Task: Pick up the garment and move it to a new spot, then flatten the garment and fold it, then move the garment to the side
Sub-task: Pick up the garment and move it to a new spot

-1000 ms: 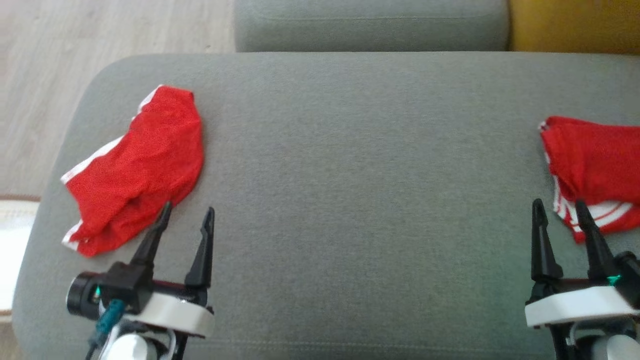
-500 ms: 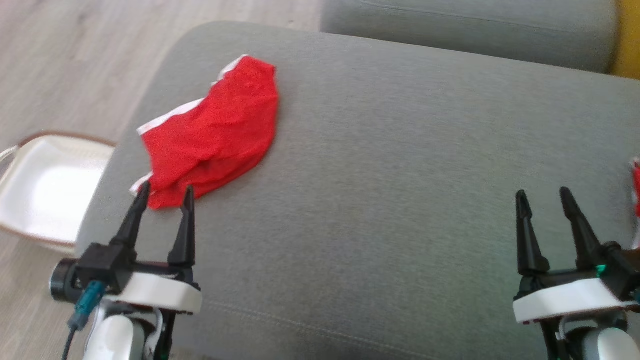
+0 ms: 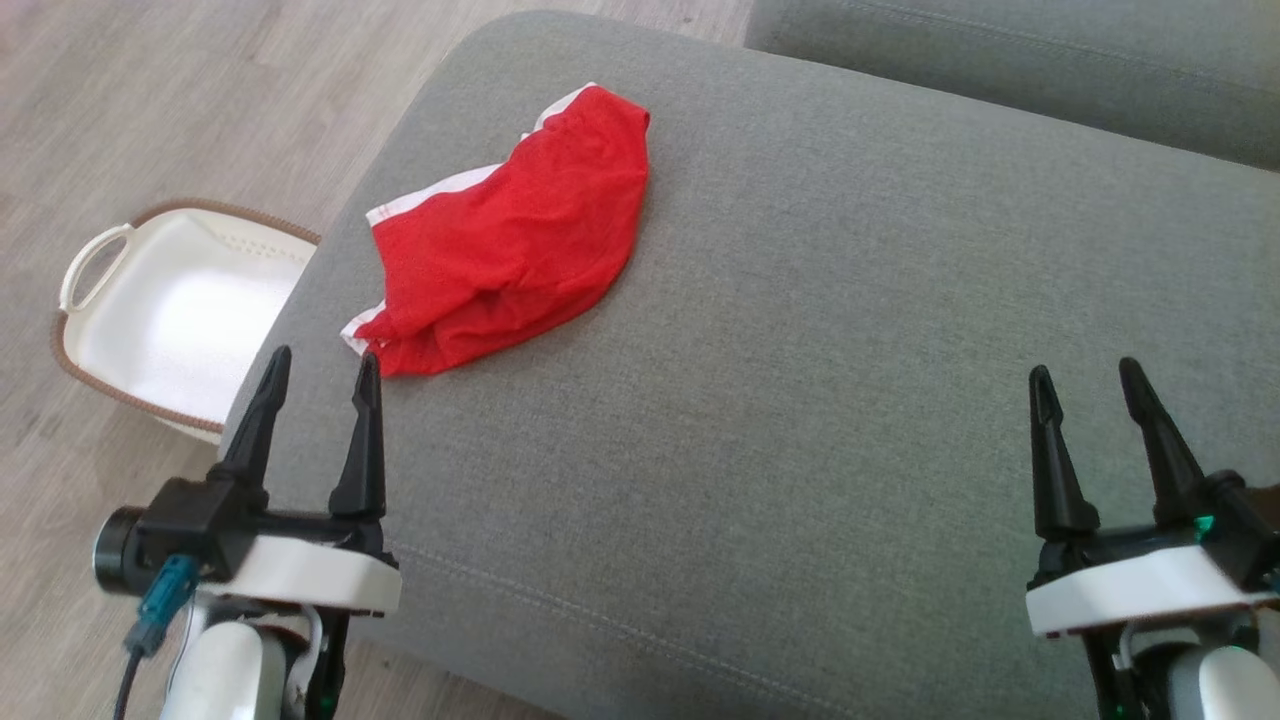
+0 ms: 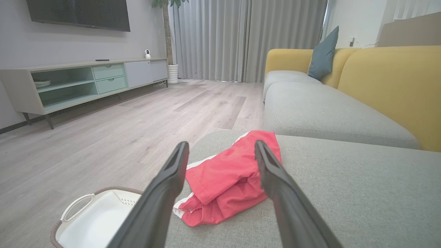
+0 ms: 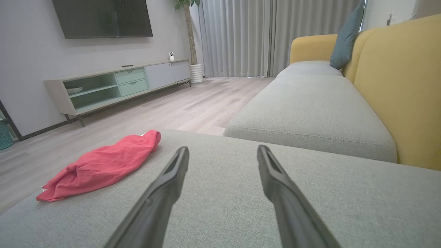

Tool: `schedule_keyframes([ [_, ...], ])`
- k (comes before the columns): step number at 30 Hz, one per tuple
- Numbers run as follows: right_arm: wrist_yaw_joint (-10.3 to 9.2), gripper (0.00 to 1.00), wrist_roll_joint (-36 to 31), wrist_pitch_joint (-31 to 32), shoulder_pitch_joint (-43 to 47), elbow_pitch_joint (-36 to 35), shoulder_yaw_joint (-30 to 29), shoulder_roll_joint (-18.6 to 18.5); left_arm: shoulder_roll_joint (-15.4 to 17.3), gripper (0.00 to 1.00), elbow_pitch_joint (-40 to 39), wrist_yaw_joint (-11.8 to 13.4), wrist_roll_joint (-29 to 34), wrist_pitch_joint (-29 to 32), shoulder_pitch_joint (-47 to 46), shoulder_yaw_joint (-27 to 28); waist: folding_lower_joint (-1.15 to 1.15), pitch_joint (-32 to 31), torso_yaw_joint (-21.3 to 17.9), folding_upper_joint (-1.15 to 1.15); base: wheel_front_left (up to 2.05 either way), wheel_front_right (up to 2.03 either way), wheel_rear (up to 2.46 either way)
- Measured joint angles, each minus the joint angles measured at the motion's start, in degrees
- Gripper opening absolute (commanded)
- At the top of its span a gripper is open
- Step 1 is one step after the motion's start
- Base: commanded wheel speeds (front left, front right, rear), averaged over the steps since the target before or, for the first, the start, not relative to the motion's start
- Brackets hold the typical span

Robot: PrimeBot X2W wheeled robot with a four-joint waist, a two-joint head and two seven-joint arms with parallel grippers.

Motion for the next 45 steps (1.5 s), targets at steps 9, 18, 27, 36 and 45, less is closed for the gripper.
schedule_keyframes([
  [9,0.00,1.00,-0.5,0.6,-1.0,-0.8,0.1,0.0,-1.0,1.00,-0.6,-0.8,0.0,0.0,-0.2,1.5,0.00,1.5,0.0,0.00,0.00,0.00,0.00],
  [18,0.00,1.00,-4.6,3.9,-7.4,-4.7,1.7,-0.1,-2.9,1.00,5.9,-3.5,-1.3,0.0,-10.4,1.2,0.01,9.2,-2.4,0.00,0.00,0.00,0.00],
  [27,0.00,1.00,-8.1,7.3,-10.8,-7.6,2.1,-0.2,-3.1,1.00,25.4,-4.8,-3.9,0.0,-27.6,-0.6,0.02,18.2,-5.2,0.00,0.00,0.00,0.00],
  [36,0.00,1.00,-8.6,8.6,-11.8,-8.9,2.4,-0.2,-0.9,1.00,49.5,-5.3,-14.1,2.6,-41.3,-12.1,0.01,22.5,-6.8,0.00,0.00,0.00,0.00],
  [45,0.00,1.00,-8.1,8.6,-11.8,-9.0,1.9,-0.3,0.2,0.39,57.5,-5.4,-20.1,6.1,-48.1,-17.3,0.00,22.8,-6.6,0.00,0.00,0.00,0.00],
])
